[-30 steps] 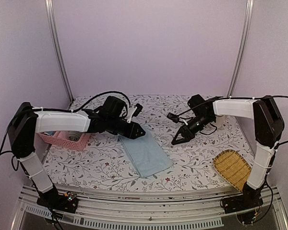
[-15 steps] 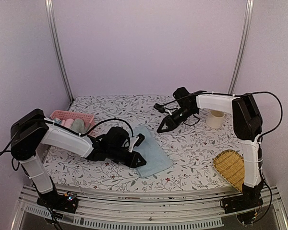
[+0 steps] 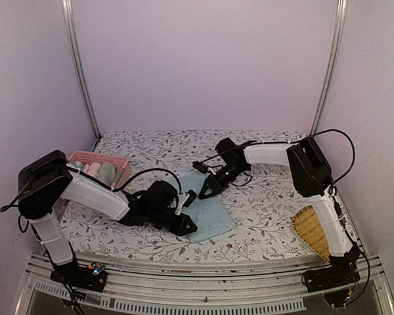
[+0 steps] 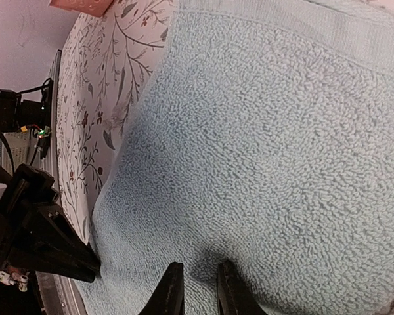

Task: Roll the towels
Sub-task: Rotate the towel at the center of the board.

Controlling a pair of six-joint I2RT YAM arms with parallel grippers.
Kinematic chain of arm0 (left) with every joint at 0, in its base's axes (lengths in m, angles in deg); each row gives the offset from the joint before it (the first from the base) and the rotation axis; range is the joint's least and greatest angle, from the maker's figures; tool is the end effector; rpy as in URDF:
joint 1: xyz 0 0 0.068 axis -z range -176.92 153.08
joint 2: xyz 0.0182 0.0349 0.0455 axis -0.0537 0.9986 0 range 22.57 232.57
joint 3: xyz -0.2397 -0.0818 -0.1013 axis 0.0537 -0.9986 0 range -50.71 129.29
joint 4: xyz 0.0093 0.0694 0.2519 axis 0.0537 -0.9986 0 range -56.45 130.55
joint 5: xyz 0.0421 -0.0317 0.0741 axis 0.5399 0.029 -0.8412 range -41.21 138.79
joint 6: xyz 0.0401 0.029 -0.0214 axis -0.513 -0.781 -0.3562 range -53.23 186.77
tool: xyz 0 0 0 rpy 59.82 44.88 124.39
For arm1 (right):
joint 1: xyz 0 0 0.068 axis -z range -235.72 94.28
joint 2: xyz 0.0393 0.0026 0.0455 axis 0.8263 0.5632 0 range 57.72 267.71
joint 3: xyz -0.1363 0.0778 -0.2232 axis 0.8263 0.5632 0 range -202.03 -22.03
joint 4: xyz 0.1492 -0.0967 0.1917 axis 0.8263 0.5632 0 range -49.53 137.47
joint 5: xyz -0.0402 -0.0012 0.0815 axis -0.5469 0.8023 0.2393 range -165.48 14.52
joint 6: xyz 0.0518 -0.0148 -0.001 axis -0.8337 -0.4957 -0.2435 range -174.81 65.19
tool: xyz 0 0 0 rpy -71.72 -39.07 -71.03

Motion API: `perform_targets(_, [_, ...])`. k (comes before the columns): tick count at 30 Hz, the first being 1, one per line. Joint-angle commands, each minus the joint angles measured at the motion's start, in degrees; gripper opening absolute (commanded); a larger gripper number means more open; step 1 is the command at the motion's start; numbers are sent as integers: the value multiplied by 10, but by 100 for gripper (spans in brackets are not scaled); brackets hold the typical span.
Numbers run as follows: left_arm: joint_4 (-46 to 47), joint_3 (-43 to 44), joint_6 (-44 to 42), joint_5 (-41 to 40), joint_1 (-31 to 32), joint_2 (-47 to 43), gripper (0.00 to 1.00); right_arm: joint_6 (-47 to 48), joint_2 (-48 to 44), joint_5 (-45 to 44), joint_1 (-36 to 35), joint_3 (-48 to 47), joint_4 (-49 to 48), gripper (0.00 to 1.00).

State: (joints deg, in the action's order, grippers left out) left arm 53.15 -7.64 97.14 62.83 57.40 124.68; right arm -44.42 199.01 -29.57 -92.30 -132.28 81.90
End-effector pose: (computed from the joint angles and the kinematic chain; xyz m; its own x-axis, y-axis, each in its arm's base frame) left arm 0.1841 -0.2713 0.1137 -0.8124 0.2904 -0.5057 0.5503 0.6686 -0.5001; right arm 0.3836 0.3166 0.1096 -0.6471 -0.6365 -0.4197 -0.7168 0.3203 0.6193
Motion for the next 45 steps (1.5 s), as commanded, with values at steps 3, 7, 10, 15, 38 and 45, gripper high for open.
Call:
perform_targets(3, [-78, 25, -58, -73, -7, -11, 17, -47, -59, -99, 52, 155, -29, 21])
perform_targets(7, [-81, 38, -108, -79, -3, -38, 25, -33, -124, -84, 54, 222, -43, 22])
perform_targets(10, [-70, 29, -166, -119, 18, -82, 35, 2, -148, -26, 55, 224, -44, 26])
perform_targets(15, [-59, 14, -276, -160, 41, -127, 59, 71, -229, 13, 55, 211, -35, 35])
perform_targets(38, [-125, 17, -158, -124, 45, -45, 45, 55, -179, -261, 56, 221, -7, 37])
perform_targets(45, [-129, 35, -163, -109, 81, -25, 45, 70, -143, -243, 54, 163, -1, 37])
